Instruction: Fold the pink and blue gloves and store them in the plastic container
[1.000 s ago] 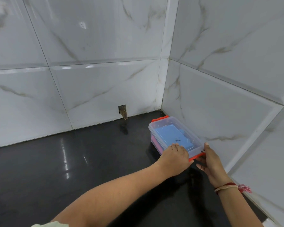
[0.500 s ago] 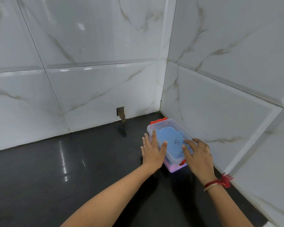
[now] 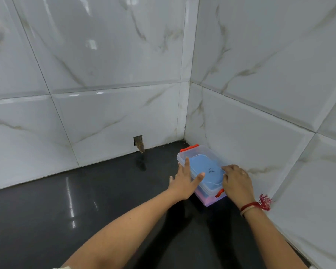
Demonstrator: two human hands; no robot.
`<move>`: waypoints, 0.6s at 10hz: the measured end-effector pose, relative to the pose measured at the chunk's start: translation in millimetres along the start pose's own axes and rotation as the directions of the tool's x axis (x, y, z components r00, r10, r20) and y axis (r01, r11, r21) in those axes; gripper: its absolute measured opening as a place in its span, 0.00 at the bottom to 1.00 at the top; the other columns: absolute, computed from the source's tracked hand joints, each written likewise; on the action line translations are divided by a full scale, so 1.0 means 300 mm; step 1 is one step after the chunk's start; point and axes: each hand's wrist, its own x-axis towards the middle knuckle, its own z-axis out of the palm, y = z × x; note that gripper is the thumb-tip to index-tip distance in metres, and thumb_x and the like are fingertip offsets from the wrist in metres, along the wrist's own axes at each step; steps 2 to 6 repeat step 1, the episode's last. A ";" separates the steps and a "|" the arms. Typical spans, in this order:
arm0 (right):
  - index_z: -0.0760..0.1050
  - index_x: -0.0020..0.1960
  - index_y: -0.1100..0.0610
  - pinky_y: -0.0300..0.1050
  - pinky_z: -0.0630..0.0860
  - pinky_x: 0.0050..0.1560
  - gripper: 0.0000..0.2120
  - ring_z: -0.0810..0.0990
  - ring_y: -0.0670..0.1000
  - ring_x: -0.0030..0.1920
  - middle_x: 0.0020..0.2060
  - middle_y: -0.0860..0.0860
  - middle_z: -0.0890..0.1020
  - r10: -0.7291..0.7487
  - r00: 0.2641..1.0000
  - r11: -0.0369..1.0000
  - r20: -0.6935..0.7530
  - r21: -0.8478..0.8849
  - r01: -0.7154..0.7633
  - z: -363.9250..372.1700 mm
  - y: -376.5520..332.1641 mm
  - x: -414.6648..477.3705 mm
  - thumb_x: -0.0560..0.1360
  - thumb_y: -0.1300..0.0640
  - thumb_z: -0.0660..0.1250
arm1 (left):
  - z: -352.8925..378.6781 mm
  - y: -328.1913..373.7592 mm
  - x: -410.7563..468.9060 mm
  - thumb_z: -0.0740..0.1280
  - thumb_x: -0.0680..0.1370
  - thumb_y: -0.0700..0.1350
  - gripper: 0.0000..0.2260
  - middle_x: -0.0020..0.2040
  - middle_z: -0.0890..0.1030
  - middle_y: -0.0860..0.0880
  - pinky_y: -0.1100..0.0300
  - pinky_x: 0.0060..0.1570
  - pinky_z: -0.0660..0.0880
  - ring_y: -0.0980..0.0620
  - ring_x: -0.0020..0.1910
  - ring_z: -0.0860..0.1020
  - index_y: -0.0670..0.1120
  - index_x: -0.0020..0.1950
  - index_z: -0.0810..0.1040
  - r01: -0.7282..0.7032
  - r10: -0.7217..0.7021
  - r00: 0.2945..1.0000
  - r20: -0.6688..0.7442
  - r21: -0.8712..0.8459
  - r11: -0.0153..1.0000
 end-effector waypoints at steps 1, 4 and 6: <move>0.71 0.66 0.58 0.48 0.65 0.67 0.17 0.72 0.56 0.62 0.62 0.56 0.75 0.030 1.000 0.995 -0.006 0.098 -0.030 -0.030 -0.036 0.011 0.79 0.55 0.58 | -0.118 -0.068 -0.028 0.44 0.70 0.75 0.45 0.80 0.45 0.46 0.37 0.73 0.45 0.47 0.78 0.47 0.51 0.78 0.35 -0.004 0.018 0.995 -0.095 0.150 0.989; 0.71 0.66 0.58 0.48 0.65 0.67 0.17 0.72 0.56 0.62 0.62 0.56 0.75 0.030 1.000 0.995 -0.006 0.098 -0.030 -0.030 -0.036 0.011 0.79 0.55 0.58 | -0.118 -0.068 -0.028 0.44 0.70 0.75 0.45 0.80 0.45 0.46 0.37 0.73 0.45 0.47 0.78 0.47 0.51 0.78 0.35 -0.004 0.018 0.995 -0.095 0.150 0.989; 0.71 0.66 0.58 0.48 0.65 0.67 0.17 0.72 0.56 0.62 0.62 0.56 0.75 0.030 1.000 0.995 -0.006 0.098 -0.030 -0.030 -0.036 0.011 0.79 0.55 0.58 | -0.118 -0.068 -0.028 0.44 0.70 0.75 0.45 0.80 0.45 0.46 0.37 0.73 0.45 0.47 0.78 0.47 0.51 0.78 0.35 -0.004 0.018 0.995 -0.095 0.150 0.989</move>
